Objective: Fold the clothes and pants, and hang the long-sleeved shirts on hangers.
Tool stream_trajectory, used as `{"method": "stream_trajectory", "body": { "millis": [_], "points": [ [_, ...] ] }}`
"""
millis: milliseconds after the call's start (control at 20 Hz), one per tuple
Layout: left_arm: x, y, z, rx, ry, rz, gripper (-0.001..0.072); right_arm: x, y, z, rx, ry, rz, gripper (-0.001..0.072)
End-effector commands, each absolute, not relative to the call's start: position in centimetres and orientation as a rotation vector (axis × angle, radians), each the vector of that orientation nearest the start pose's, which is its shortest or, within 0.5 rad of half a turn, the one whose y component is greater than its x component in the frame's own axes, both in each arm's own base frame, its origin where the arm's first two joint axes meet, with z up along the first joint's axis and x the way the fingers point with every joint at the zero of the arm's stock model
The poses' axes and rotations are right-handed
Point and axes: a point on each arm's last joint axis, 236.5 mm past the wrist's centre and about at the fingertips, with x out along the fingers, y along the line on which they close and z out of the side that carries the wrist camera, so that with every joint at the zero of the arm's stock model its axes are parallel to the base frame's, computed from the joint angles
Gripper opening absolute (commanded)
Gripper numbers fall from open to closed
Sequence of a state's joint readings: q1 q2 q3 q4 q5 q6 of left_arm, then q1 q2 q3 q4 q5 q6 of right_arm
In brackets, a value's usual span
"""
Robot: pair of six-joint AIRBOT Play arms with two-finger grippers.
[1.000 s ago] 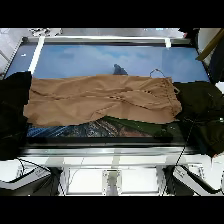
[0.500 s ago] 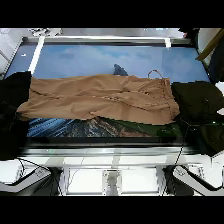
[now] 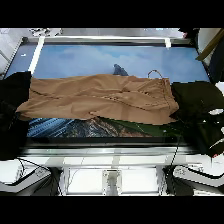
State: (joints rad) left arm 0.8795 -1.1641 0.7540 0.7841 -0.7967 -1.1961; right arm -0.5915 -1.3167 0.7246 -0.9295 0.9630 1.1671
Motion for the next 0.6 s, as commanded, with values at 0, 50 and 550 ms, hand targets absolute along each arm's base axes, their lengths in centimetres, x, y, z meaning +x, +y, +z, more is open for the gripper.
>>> {"method": "stream_trajectory", "body": {
  "millis": [0, 50, 550],
  "points": [
    [32.5, 20.5, -2.1, -0.894, 0.761, 0.415, 0.0007, 32.4, -7.8, -10.3, 0.764, 1.198, -0.087, 0.0499],
    [32.5, 20.5, -2.1, -0.894, 0.761, 0.415, 0.0007, 32.4, -7.8, -10.3, 0.764, 1.198, -0.087, 0.0288],
    [29.8, 22.9, 1.4, -0.713, 0.818, 0.438, 0.0006, 31.5, -8.5, -3.0, 0.532, 1.166, -0.012, 0.0029]
  ]
}}
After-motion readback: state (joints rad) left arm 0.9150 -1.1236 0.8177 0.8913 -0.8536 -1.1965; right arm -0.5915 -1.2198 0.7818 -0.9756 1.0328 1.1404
